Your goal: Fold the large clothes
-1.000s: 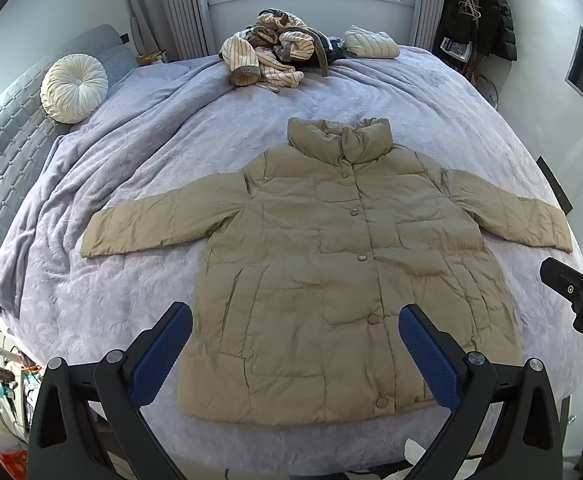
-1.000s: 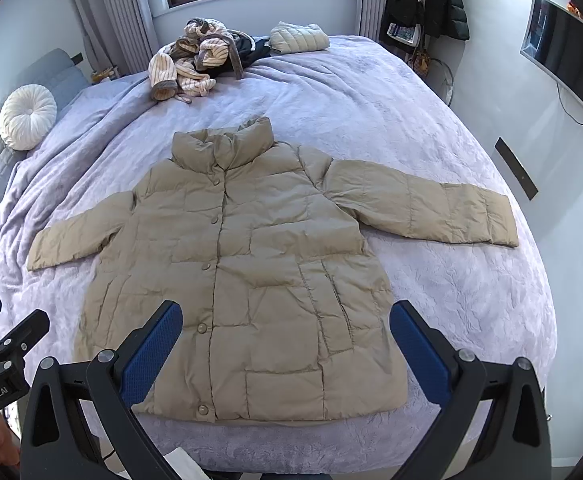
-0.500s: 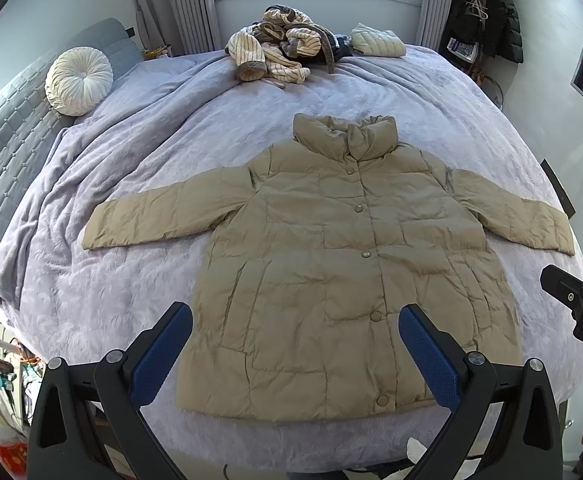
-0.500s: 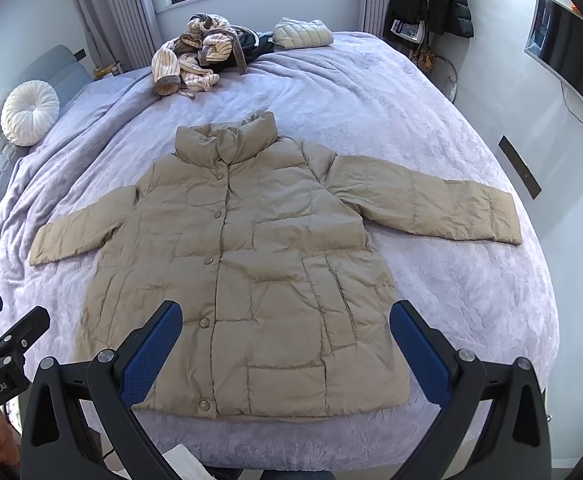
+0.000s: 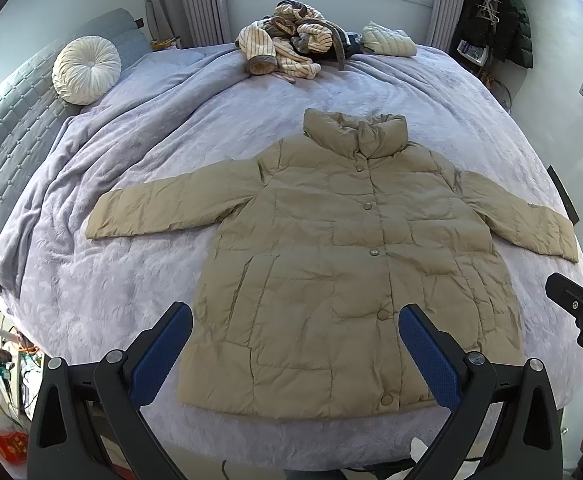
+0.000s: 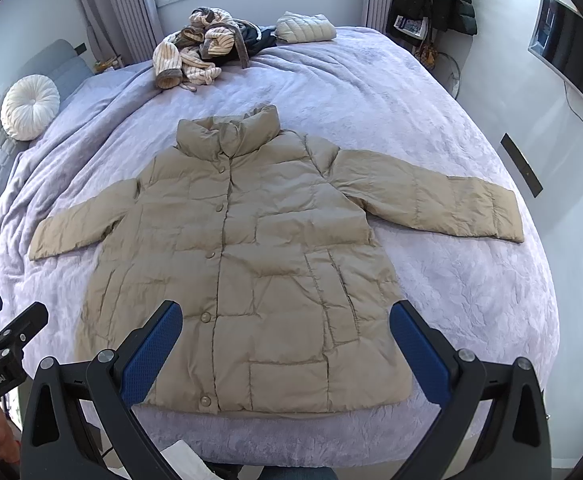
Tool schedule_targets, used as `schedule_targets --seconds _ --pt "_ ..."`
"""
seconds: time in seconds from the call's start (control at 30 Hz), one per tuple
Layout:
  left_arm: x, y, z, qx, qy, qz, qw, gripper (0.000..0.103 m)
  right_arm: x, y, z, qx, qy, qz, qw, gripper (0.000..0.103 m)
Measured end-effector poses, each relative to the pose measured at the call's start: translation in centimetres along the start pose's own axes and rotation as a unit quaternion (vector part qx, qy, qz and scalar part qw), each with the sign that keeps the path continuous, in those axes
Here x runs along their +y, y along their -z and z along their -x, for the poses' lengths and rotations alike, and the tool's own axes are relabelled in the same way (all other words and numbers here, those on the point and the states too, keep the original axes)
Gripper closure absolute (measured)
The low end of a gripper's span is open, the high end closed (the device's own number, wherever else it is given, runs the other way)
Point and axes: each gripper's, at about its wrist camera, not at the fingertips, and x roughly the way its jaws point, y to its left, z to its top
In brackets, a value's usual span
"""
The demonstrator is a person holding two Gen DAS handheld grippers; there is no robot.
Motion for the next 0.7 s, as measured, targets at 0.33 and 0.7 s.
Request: schedule_targets --seconds 0.33,0.7 --pt "0.06 0.02 -0.43 0.002 0.002 -0.003 1.0 0.0 0.01 0.03 0.0 -0.018 0.005 0.0 1.0 0.0" --pt "-0.08 0.16 -0.47 0.002 0.002 -0.004 1.0 0.0 0.19 0.11 -0.13 -0.016 0.008 0.003 1.0 0.0"
